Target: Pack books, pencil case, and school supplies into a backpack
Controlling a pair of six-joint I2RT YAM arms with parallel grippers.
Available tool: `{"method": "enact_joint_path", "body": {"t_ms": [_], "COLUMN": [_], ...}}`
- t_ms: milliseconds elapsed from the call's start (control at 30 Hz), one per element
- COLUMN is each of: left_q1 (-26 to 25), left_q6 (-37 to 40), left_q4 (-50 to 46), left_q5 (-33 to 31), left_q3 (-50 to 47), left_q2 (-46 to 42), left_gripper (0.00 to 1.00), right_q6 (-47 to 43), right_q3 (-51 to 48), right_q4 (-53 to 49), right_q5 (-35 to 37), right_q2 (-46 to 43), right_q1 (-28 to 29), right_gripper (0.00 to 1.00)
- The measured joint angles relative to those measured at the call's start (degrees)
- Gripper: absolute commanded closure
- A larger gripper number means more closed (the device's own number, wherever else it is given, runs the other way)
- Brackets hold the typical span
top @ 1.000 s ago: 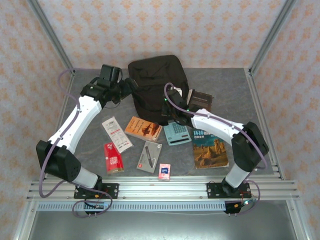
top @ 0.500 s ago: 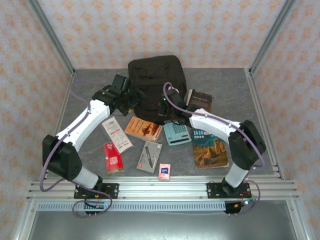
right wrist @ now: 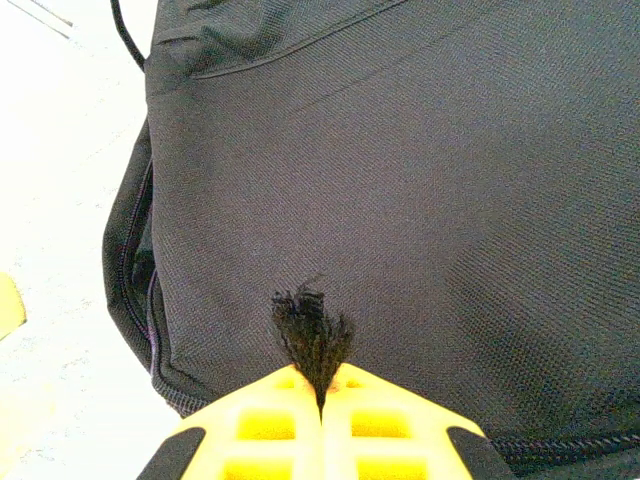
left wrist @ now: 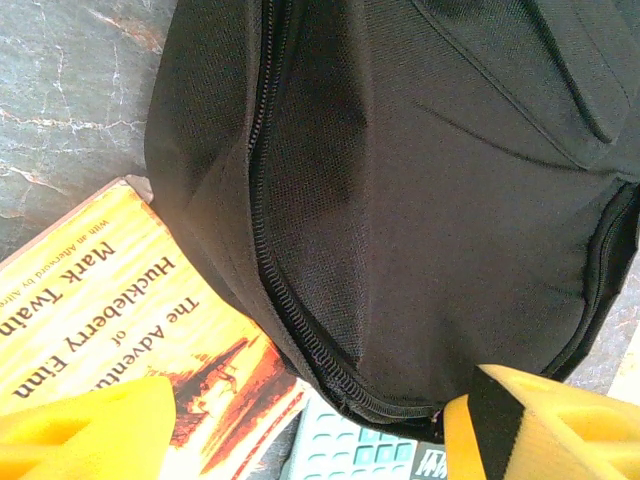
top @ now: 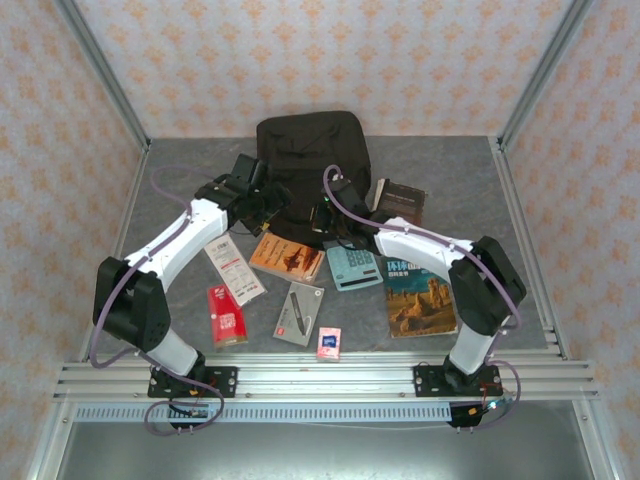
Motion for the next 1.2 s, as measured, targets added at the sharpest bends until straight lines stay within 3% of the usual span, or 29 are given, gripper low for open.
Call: {"method": "enact_joint_path", "body": {"t_ms": [333,500,733,967,1200], "left_q1": [-0.1,-0.1,-0.1,-0.1,3.1], "left_q6": [0.4,0.3,0.5,1.0,3.2], "left_q4": [1.5,1.9,3.2,3.8,3.8], "left_q5": [0.0,0.0,0.0,-0.5,-0.5], "left_q3": [0.0,-1.7,-1.8,-1.5,-1.5], "left_q2": [1.3,1.9,4.7,8.1,7.8], "left_gripper": [0.22,0.29,0.56,1.0,1.0], "right_q6": [0.2,0.2,0.2,0.4,-0.9], "right_q3": [0.2,0.5,0.5,0.5,0.5], "right_q4": [0.1,0.1,0.1,0.1,-1.4], "right_q5": [-0.3,-0.8,-1.4,-1.4,-0.2], "right_q2": [0.4,0.4,0.4,0.4,0.2], "right_q1": [0.0,0.0,0.0,0.0,-1.0], "right_gripper": [1.0,1.0,1.0,1.0,1.0]}}
